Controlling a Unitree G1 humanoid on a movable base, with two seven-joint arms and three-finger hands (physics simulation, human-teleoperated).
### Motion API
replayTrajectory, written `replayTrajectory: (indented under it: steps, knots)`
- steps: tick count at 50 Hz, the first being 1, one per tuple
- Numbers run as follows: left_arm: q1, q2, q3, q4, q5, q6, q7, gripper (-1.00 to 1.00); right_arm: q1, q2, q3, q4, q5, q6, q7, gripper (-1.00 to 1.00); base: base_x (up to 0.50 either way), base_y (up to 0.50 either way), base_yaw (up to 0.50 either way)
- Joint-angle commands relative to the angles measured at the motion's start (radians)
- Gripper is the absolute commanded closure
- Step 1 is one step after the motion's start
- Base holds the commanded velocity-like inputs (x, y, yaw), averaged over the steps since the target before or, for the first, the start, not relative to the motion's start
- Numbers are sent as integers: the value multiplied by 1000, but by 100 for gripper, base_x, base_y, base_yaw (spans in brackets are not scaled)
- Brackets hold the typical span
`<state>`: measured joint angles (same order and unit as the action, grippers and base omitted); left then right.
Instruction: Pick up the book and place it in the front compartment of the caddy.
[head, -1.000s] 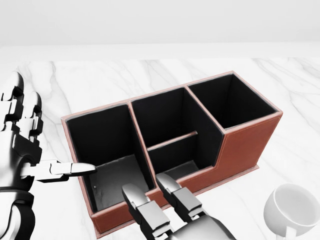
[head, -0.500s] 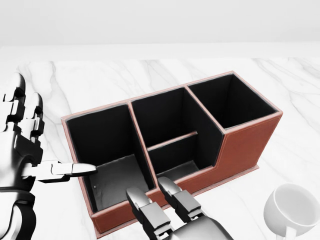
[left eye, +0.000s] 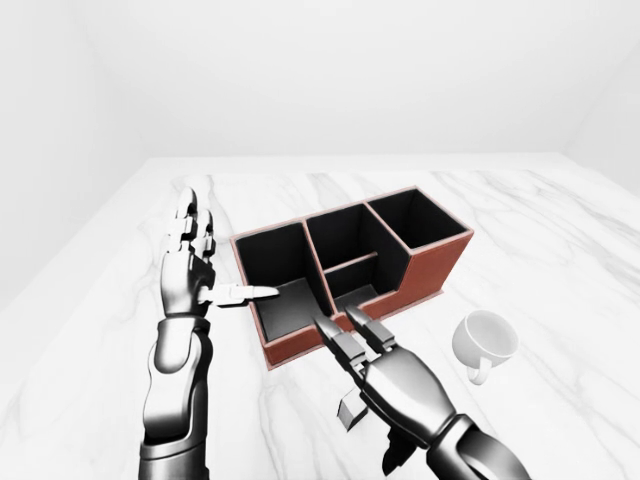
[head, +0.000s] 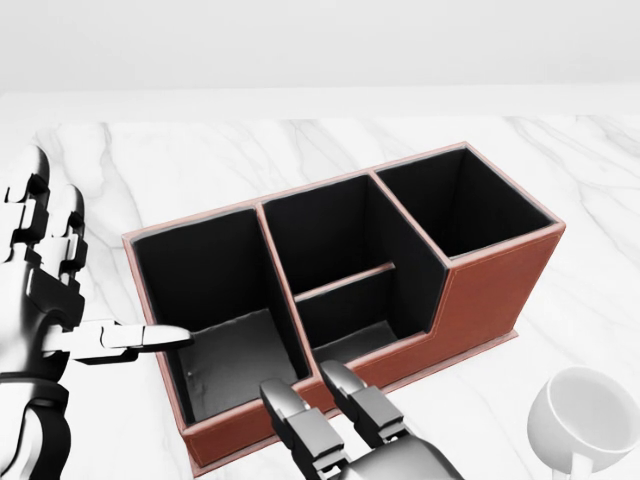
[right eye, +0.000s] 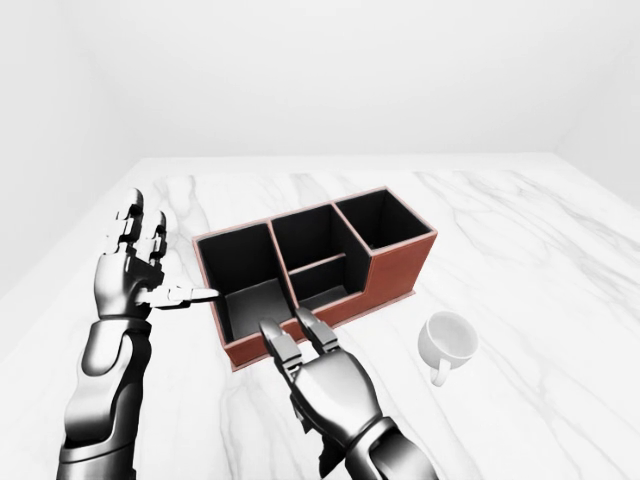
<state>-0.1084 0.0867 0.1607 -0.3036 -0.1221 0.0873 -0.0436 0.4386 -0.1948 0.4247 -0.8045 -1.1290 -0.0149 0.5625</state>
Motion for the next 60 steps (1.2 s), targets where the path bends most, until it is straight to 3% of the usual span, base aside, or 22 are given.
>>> replayTrajectory:
  steps: [1,27,60]
  knots:
    - [-7,4,5,9,-4,0,1,-100,3,-4,-11,36,7,-15,-25,-100,0,0,0]
    - [-15,9,9,19,-11,0,5,-100,-6,11,-74,129,33,-72,-63,-100,0,0,0]
    - [-12,8,6,20,-8,0,4,-100,-102,71,-155,171,43,-72,7,-100,0,0,0]
